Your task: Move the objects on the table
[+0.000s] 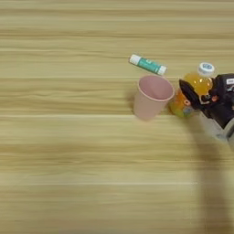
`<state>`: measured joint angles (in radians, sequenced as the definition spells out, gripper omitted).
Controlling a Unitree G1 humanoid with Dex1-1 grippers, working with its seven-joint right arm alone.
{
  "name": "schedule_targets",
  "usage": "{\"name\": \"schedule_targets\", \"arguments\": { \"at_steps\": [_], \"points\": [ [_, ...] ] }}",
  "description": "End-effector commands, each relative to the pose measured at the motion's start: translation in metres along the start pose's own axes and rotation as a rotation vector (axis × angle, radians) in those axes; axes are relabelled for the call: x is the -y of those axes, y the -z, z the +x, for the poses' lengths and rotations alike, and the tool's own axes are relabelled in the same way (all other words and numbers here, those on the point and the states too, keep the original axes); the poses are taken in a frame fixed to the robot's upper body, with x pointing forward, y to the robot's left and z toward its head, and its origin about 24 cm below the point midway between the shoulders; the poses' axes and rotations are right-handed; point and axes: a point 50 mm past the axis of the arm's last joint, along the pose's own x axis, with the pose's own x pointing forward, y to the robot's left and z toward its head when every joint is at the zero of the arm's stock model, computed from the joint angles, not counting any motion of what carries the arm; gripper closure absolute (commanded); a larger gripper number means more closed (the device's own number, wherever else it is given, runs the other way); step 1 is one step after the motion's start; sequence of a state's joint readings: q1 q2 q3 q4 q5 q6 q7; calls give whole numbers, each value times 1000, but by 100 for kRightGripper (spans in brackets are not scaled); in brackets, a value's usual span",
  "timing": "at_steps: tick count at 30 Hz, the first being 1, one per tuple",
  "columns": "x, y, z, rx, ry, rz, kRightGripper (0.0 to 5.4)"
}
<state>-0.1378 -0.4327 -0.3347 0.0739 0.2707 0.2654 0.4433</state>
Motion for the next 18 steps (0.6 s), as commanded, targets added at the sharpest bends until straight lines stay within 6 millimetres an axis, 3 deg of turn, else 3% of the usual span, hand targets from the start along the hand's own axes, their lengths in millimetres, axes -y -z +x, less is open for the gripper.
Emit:
{"name": "schedule_targets", "arguments": {
  "at_steps": [1,18],
  "points": [
    [4,-39,8,140,8,-88,187],
    [6,-74,12,233,22,-149,187]
  ]
}}
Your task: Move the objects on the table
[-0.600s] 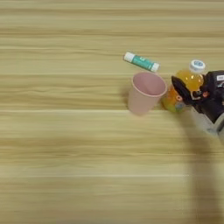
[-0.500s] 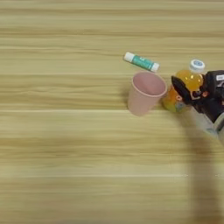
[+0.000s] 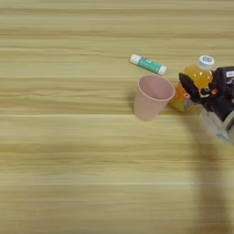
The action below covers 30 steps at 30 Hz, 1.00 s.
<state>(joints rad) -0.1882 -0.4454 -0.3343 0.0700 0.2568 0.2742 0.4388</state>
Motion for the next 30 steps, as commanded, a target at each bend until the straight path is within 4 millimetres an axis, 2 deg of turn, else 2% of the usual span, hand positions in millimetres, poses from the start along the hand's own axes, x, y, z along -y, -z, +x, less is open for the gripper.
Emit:
{"name": "schedule_targets", "arguments": {
  "at_steps": [1,10,18,24,30],
  "points": [
    [6,-61,7,205,21,-122,187],
    [-4,-88,9,283,-8,-149,187],
    [-17,-105,22,315,-48,-207,187],
    [-35,-124,31,367,-101,-223,187],
    [-52,-132,42,388,-150,-219,187]
  ]
}}
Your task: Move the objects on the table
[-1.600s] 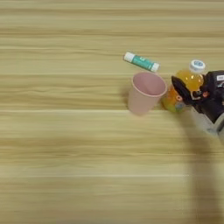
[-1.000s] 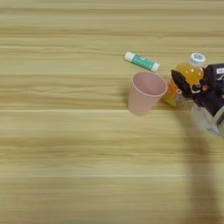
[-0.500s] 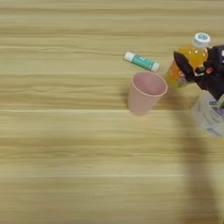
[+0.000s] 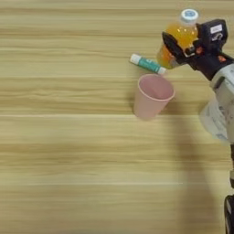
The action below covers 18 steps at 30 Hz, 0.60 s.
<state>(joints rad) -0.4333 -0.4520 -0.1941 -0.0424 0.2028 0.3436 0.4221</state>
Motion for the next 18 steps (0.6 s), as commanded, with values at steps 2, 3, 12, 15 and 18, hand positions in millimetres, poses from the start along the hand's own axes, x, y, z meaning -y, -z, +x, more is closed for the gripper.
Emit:
{"name": "schedule_targets", "arguments": {
  "at_steps": [2,3,12,15,18],
  "points": [
    [-4,-52,19,188,-9,-79,187],
    [-7,-53,22,192,-18,-77,187],
    [-45,-58,40,228,-132,-44,187],
    [-59,-57,43,232,-173,-11,187],
    [-73,-53,46,227,-209,18,187]
  ]
}}
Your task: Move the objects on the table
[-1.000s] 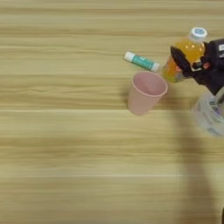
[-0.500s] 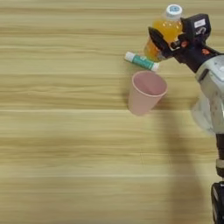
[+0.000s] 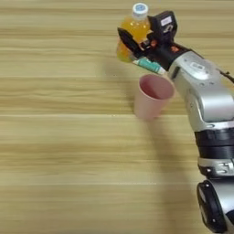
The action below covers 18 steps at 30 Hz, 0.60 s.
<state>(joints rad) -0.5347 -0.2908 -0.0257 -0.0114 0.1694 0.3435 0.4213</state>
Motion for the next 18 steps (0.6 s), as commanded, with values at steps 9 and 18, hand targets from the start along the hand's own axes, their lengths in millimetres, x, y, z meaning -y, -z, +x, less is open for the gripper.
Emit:
{"name": "schedule_targets", "arguments": {
  "at_steps": [9,18],
  "points": [
    [-46,-27,13,128,-128,8,187],
    [-73,-15,-2,75,-176,63,187]
  ]
}}
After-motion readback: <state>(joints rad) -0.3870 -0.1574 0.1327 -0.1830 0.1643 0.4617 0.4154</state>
